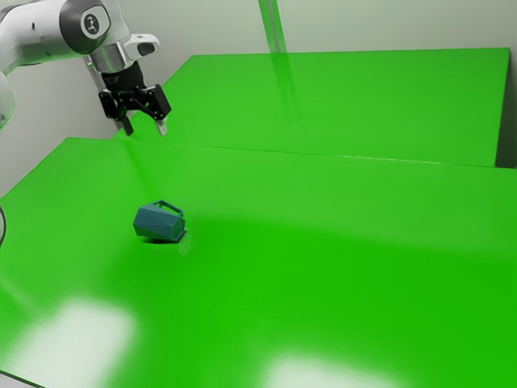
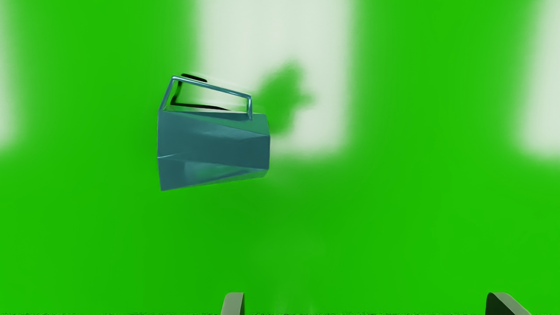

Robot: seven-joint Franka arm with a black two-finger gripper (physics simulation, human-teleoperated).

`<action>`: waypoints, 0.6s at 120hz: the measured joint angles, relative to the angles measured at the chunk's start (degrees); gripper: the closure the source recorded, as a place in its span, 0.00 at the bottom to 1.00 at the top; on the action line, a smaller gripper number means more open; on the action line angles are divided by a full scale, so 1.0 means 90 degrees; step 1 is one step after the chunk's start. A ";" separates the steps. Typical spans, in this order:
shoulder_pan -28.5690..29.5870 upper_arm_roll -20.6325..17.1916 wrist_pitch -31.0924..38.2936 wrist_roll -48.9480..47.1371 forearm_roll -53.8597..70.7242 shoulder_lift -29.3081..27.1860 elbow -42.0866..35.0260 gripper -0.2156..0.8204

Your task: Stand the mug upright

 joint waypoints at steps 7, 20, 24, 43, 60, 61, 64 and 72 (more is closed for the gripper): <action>0.0000 -0.0001 -0.0017 -0.0019 -0.0004 -0.0001 0.0000 0.21; -0.0001 -0.0001 -0.0040 -0.0045 -0.0010 -0.0026 -0.0019 0.21; -0.0001 0.0000 -0.0046 -0.0050 -0.0012 -0.0034 -0.0039 0.21; 0.0018 0.0042 -0.0046 -0.0079 -0.0025 -0.0142 -0.0234 0.21; 0.0070 0.0736 -0.0046 0.0142 -0.0667 -0.0200 -0.0379 0.21; 0.0086 0.0792 -0.0045 0.0167 -0.0730 -0.0200 -0.0403 0.21; 0.0167 0.0922 -0.0043 0.0250 -0.0922 -0.0197 -0.0477 0.21; 0.0487 0.1081 -0.0035 0.0504 -0.1416 -0.0127 -0.0595 0.21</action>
